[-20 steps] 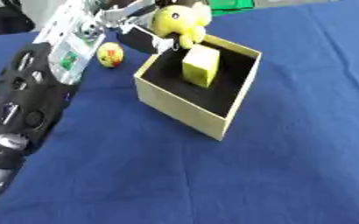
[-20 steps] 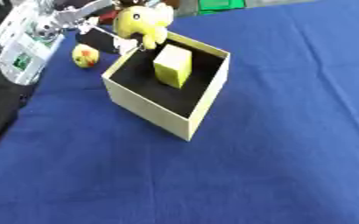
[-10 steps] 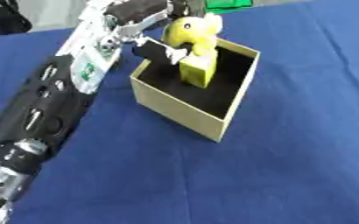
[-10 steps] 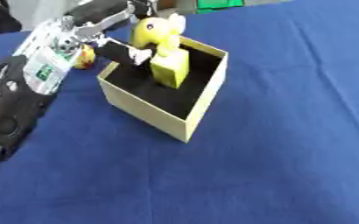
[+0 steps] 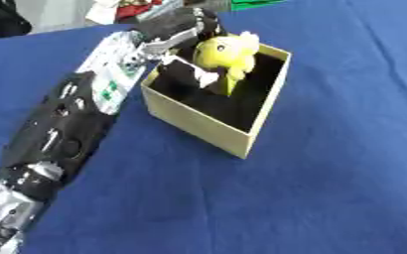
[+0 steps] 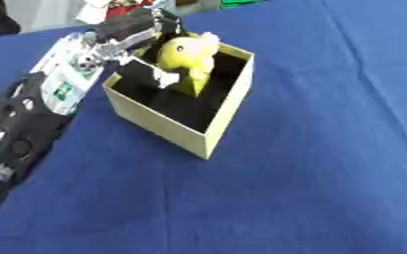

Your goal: Pick up objects on the table and place them in the box.

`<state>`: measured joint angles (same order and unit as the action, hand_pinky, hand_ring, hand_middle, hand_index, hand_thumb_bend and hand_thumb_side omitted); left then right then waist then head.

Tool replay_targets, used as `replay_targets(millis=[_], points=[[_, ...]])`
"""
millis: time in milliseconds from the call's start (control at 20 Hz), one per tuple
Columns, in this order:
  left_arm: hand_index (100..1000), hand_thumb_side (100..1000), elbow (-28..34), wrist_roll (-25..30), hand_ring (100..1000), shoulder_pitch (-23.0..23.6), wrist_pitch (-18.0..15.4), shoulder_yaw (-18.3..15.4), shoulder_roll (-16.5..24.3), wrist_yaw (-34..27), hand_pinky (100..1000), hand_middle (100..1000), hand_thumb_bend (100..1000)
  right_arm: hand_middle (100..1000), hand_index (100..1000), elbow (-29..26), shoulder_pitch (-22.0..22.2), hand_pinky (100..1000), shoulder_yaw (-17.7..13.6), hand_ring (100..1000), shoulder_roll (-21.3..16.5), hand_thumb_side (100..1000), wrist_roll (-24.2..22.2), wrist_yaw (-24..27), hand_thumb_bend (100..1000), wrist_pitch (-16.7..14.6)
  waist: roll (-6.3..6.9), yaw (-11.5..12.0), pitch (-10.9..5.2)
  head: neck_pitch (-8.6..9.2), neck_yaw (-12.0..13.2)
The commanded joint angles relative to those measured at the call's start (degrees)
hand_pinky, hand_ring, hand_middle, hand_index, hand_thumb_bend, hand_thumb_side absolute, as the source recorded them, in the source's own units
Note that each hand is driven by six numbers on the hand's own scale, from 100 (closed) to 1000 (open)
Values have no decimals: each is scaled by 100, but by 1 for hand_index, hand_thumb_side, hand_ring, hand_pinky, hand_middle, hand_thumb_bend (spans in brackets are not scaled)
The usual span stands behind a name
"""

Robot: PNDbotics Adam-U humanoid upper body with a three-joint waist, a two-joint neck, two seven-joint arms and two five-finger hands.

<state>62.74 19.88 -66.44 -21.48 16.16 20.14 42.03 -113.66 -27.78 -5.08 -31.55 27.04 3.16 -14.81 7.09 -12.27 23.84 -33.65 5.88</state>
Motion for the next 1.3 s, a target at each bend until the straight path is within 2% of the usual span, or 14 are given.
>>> replay_targets(millis=[50,200,350,550,600,700,900,1100,1300], points=[[812,515,31,203,789,-67,-49,-37,105,31,816,753,582,666,764,-93,-71,841,-48,709,-88,852,21,19,100,7,-31,2,-117,8,-15],[852,514,36,298,836,-43,-44,-48,120,160,838,792,676,666,764,-93,-71,841,-51,709,-85,852,29,18,100,6,-30,5,-124,-6,-24],[869,515,50,318,856,-20,-10,-72,145,348,846,808,724,665,763,-93,-63,841,-56,708,-85,852,36,17,100,6,-36,14,-134,-24,-37],[864,520,133,137,850,-18,68,-166,173,418,839,800,677,665,763,-93,-43,841,-62,708,-88,852,46,11,100,13,-52,33,-156,-55,-41],[861,556,157,82,847,-18,94,-185,188,397,835,796,633,664,763,-93,-36,841,-62,708,-90,852,48,10,100,15,-55,37,-162,-62,-43],[856,535,223,-6,844,-16,151,-229,225,308,832,791,651,664,763,-93,-8,841,-68,708,-97,851,55,2,100,23,-63,57,-186,-84,-53],[847,561,491,-56,831,19,261,-273,335,73,821,781,589,665,763,-93,45,841,-82,708,-109,850,74,-13,100,33,-84,115,-235,-125,-89],[842,544,760,-280,819,28,555,-397,530,-147,808,775,552,665,763,-93,96,840,-97,709,-131,847,95,-32,100,35,-115,180,-290,-146,-134],[845,540,922,-610,822,61,952,-554,861,-321,809,782,559,665,763,-93,167,840,-118,709,-165,845,123,-60,100,40,-138,261,-346,-184,-194]])
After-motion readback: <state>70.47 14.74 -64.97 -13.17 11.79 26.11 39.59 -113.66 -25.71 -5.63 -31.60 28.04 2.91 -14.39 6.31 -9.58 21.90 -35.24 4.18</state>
